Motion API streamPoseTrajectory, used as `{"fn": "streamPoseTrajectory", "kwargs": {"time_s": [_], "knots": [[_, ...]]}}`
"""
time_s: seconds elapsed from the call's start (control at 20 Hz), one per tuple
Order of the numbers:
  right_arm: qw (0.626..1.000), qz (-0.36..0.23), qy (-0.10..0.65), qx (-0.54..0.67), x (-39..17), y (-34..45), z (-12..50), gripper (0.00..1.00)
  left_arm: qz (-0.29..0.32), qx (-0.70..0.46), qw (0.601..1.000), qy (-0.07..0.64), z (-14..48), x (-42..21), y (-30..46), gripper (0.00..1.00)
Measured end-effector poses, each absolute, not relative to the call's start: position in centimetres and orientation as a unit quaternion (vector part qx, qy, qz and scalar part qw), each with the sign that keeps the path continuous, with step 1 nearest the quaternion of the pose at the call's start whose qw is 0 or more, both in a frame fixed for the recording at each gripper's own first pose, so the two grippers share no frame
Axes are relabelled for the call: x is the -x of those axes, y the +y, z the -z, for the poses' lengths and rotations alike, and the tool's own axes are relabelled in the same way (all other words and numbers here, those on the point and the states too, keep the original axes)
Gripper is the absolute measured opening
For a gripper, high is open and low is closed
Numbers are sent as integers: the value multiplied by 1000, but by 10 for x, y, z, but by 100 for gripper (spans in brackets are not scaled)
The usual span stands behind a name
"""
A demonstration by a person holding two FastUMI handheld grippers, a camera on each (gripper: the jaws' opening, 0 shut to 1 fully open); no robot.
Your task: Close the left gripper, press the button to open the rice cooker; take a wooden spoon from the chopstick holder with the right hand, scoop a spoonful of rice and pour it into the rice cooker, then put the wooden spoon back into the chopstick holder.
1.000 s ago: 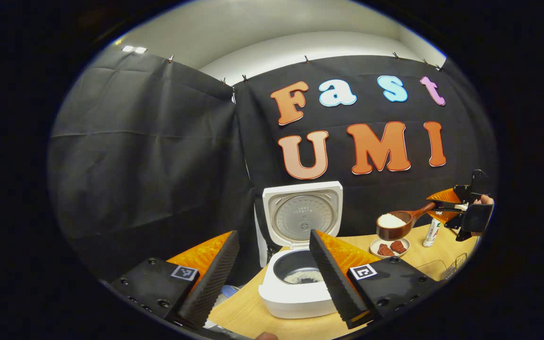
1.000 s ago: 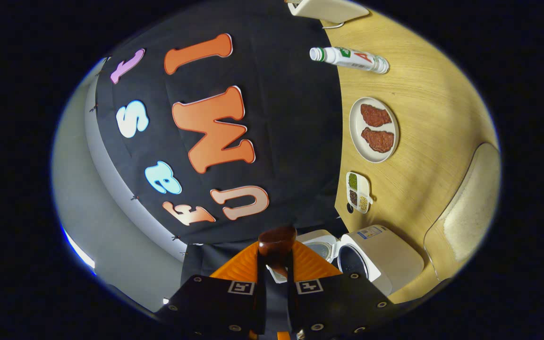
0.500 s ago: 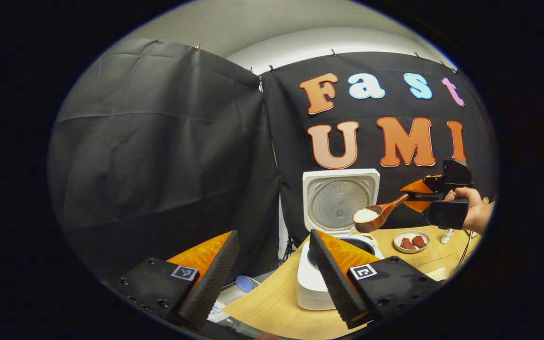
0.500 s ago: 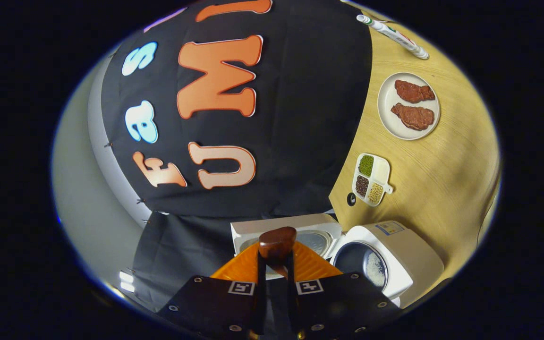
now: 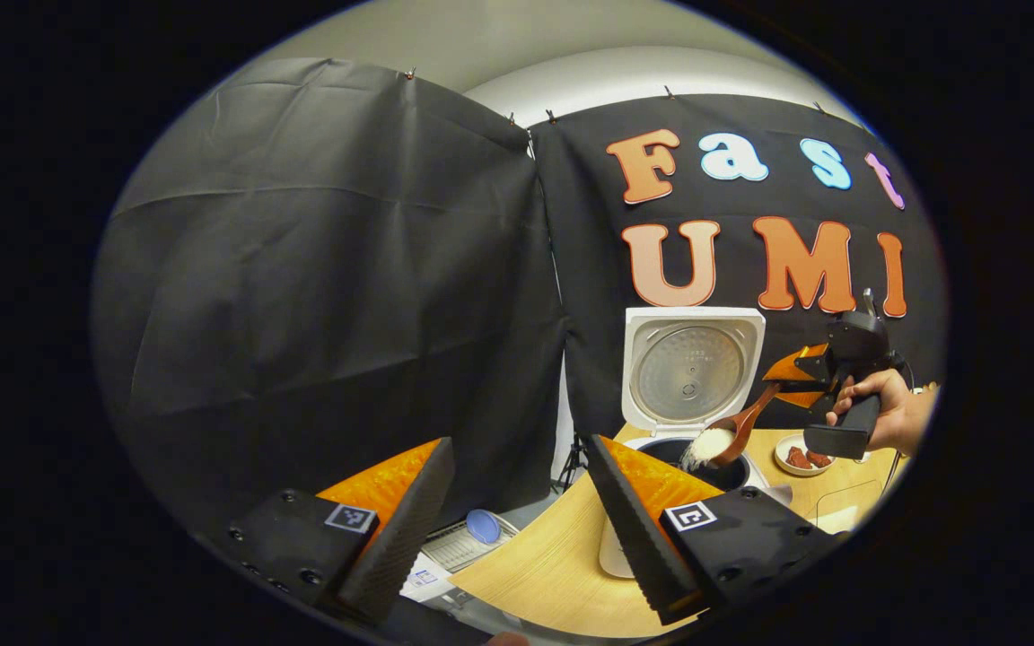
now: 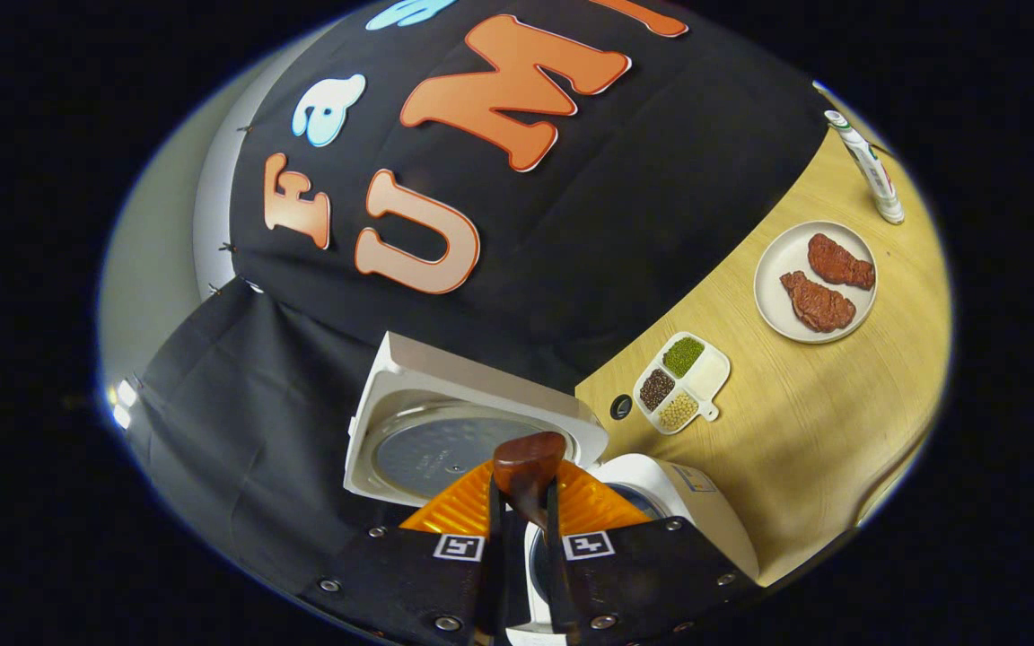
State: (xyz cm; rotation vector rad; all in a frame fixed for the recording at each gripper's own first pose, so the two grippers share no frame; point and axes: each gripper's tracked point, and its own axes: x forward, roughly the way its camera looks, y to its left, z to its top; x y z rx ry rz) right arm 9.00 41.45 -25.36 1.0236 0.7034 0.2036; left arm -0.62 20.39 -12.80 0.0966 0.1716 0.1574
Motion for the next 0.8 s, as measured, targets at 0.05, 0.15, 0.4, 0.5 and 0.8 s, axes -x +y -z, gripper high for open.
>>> {"fn": "streamPoseTrajectory", "kwargs": {"time_s": [0.05, 0.15, 0.4, 0.5, 0.8], "knots": [[817, -99, 330, -461, -88, 416, 256, 18, -79, -46, 992, 87, 129, 6, 203, 100], [824, -105, 338, -442, -83, 419, 259, 18, -79, -45, 992, 89, 131, 3, 201, 100], [855, -136, 315, -390, -91, 426, 244, 18, -76, -58, 991, 88, 132, 7, 198, 100], [871, -153, 300, -358, -92, 430, 235, 18, -76, -60, 991, 90, 134, 7, 197, 100], [896, -201, 261, -297, -93, 445, 205, 18, -77, -57, 991, 94, 138, 7, 191, 100]]}}
